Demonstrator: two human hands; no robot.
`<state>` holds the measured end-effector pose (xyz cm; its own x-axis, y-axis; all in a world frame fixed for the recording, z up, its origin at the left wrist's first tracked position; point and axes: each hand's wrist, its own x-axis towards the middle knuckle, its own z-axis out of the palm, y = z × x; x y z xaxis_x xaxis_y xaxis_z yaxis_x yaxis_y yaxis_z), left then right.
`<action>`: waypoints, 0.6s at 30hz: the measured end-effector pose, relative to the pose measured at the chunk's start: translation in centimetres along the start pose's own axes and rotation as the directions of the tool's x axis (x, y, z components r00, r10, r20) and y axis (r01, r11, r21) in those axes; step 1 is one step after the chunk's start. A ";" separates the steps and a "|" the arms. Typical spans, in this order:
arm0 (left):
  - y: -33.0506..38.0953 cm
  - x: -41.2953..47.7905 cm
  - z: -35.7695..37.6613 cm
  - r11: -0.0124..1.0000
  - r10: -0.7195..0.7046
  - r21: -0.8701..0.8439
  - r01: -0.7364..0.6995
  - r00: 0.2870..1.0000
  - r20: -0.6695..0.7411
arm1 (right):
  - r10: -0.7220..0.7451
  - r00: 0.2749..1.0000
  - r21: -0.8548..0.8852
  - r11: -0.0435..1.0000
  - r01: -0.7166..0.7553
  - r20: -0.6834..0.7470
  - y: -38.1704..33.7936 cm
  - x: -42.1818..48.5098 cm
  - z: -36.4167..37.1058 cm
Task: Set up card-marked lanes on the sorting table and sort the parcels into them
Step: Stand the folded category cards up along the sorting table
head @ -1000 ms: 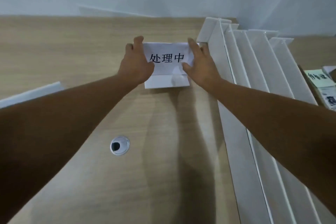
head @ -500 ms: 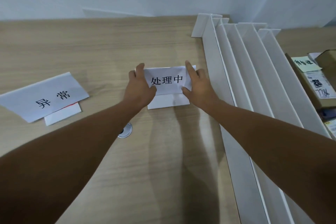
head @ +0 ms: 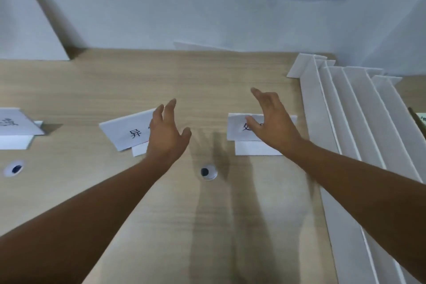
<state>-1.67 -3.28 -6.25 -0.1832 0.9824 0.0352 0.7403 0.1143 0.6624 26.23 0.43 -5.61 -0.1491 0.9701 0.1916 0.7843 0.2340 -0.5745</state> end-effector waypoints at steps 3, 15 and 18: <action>-4.6 -0.2 -5.2 0.995 -0.097 -0.002 0.098 0.990 -0.101 | -0.056 0.989 0.080 0.996 0.046 0.136 -6.1 2.0 4.7; -16.7 3.0 -9.5 0.951 -0.300 -0.064 0.303 0.953 0.052 | -0.040 0.937 0.042 0.999 0.027 0.347 -15.4 5.6 19.3; -17.0 3.5 -8.4 0.957 -0.269 -0.092 0.276 0.960 0.073 | -0.034 0.929 -0.020 0.999 0.044 0.368 -14.9 5.2 20.2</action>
<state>-20.28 -3.01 -11.08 -0.3279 0.9234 -0.1996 0.5987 0.3666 0.7122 1.58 3.30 -12.12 -0.3863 0.9175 -0.0951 0.7887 0.2750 -0.5499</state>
